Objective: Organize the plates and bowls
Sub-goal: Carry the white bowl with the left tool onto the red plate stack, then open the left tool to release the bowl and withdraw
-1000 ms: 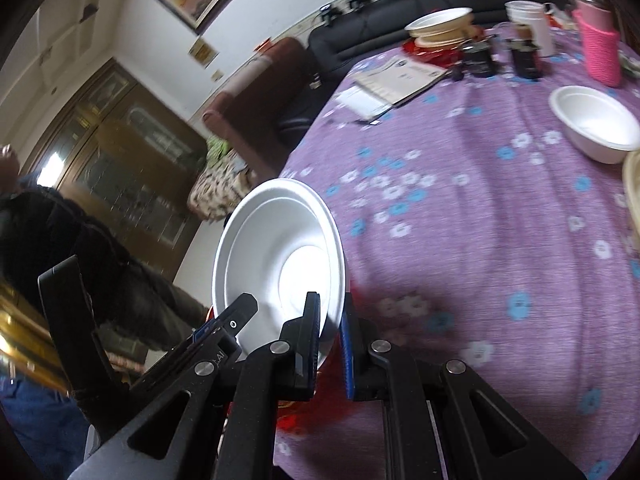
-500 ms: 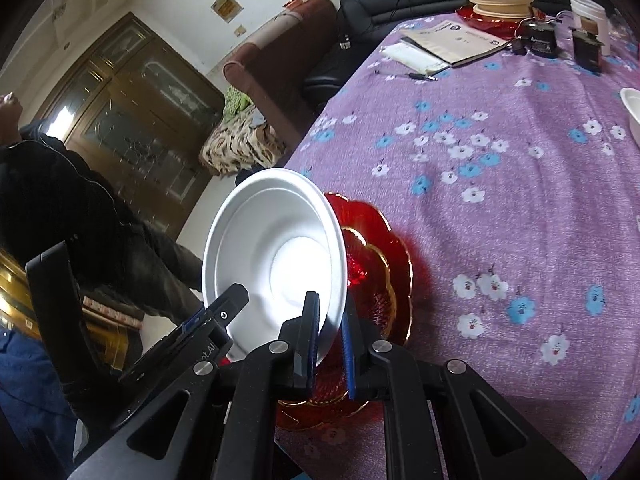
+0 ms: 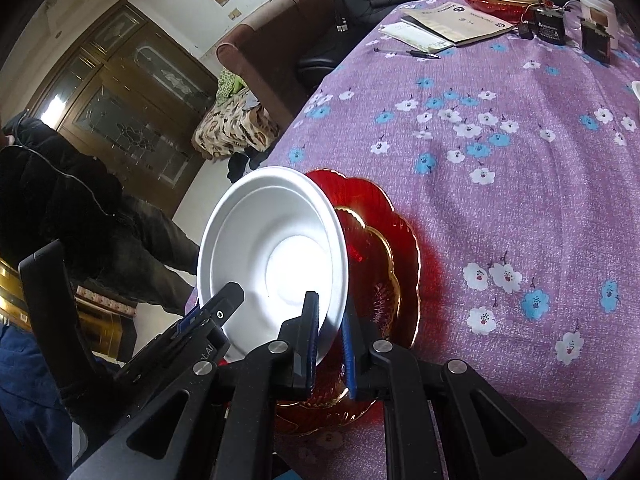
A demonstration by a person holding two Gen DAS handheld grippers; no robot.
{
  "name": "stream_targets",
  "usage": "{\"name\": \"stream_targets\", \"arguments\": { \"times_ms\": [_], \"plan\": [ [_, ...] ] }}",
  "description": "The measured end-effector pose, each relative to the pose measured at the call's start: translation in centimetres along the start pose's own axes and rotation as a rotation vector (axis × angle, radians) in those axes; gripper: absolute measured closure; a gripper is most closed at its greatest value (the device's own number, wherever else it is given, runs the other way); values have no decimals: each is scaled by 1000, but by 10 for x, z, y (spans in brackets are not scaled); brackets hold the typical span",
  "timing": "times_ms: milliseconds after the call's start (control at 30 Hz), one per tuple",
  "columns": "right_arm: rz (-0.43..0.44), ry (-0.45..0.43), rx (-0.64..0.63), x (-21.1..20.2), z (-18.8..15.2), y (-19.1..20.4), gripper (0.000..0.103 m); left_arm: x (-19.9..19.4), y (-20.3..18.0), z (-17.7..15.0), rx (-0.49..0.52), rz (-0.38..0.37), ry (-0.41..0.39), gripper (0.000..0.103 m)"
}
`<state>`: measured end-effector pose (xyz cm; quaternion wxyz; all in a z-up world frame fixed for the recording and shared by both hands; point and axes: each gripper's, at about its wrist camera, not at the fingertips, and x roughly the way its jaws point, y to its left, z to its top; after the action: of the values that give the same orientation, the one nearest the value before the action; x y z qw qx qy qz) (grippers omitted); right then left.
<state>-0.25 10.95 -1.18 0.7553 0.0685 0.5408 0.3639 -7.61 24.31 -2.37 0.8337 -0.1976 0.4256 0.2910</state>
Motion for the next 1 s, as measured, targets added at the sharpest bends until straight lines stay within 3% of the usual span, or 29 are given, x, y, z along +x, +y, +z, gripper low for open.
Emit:
{"name": "stream_targets", "arguments": {
  "times_ms": [367, 667, 767, 800, 900, 1000],
  "plan": [
    [-24, 30, 5, 10, -2, 0, 93, 13, 2, -1, -4, 0, 53, 87],
    [-21, 61, 8, 18, -2, 1, 87, 11, 7, 1, -24, 11, 39, 86],
    [-24, 59, 18, 15, -2, -1, 73, 10, 8, 2, -43, -13, 41, 66],
    [-20, 56, 28, 14, -2, -2, 60, 9, 8, 2, -49, -22, 43, 58],
    [11, 39, 48, 7, -2, -4, 51, 4, 9, 2, -73, 4, 17, 43],
    [9, 18, 57, -1, -2, -5, 35, -3, 12, 3, -102, -1, -6, 42]
  ]
}}
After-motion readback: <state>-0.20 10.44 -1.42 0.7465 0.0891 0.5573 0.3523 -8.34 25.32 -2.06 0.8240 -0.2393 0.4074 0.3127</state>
